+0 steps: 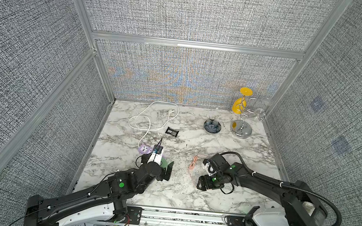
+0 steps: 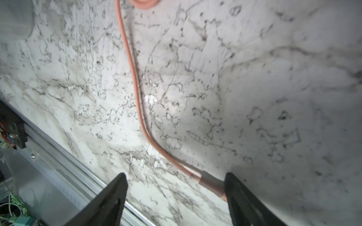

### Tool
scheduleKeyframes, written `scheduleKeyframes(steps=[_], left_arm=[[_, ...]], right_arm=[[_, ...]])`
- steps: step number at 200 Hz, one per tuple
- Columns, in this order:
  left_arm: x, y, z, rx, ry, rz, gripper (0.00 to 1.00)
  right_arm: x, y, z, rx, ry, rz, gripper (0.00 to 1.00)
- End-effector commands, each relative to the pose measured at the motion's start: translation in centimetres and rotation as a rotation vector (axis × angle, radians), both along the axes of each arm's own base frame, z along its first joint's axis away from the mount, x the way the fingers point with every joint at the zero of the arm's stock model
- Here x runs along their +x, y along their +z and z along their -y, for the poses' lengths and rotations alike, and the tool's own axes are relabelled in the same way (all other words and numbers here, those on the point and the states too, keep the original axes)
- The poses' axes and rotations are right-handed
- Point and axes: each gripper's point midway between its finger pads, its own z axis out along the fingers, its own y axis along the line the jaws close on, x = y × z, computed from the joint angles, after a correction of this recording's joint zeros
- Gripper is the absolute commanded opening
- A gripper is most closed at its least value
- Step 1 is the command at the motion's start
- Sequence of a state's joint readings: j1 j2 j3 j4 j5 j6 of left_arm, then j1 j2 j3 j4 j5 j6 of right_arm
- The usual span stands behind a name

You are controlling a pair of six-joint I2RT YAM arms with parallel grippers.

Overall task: Charge the cordless meat grinders
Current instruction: Pick up the charging cable from the center of the board.

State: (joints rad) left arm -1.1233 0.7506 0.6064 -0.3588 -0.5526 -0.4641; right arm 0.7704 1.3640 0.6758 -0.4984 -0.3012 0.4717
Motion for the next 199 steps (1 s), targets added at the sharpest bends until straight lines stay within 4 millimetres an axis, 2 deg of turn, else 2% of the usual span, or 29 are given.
scheduleKeyframes(steps=[1, 31, 55, 72, 102, 132, 153, 199], left_arm=[[-0.3, 0.8, 1.1, -0.031, -0.049, -0.009, 0.99], [-0.7, 1.1, 1.9, -0.044, -0.086, -0.031, 0.99], [-0.8, 0.5, 1.7, -0.052, -0.079, -0.049, 0.99], [-1.0, 0.2, 1.3, -0.071, -0.067, -0.054, 0.99], [-1.4, 0.1, 0.5, -0.107, -0.056, -0.053, 0.99], [-1.6, -0.1, -0.1, -0.104, -0.047, -0.056, 0.99], [-1.5, -0.2, -0.1, -0.104, -0.043, -0.057, 0.99], [-1.3, -0.7, 0.5, -0.093, -0.045, -0.074, 0.99]], right_arm=[[-1.2, -0.2, 0.9, -0.076, -0.016, -0.018, 0.75], [-2.0, 0.0, 1.1, -0.170, 0.017, -0.002, 0.61], [-2.2, -0.3, 1.4, -0.268, 0.040, 0.007, 0.49], [-2.2, -0.6, 1.2, -0.320, 0.058, 0.019, 0.45], [-2.1, -0.8, 0.8, -0.405, 0.086, 0.048, 0.45], [-1.4, 1.0, -0.2, -0.390, 0.114, 0.109, 0.48], [-0.7, 1.9, 0.0, -0.388, 0.127, 0.145, 0.55], [0.0, 0.2, -0.7, -0.319, 0.145, 0.081, 0.59]])
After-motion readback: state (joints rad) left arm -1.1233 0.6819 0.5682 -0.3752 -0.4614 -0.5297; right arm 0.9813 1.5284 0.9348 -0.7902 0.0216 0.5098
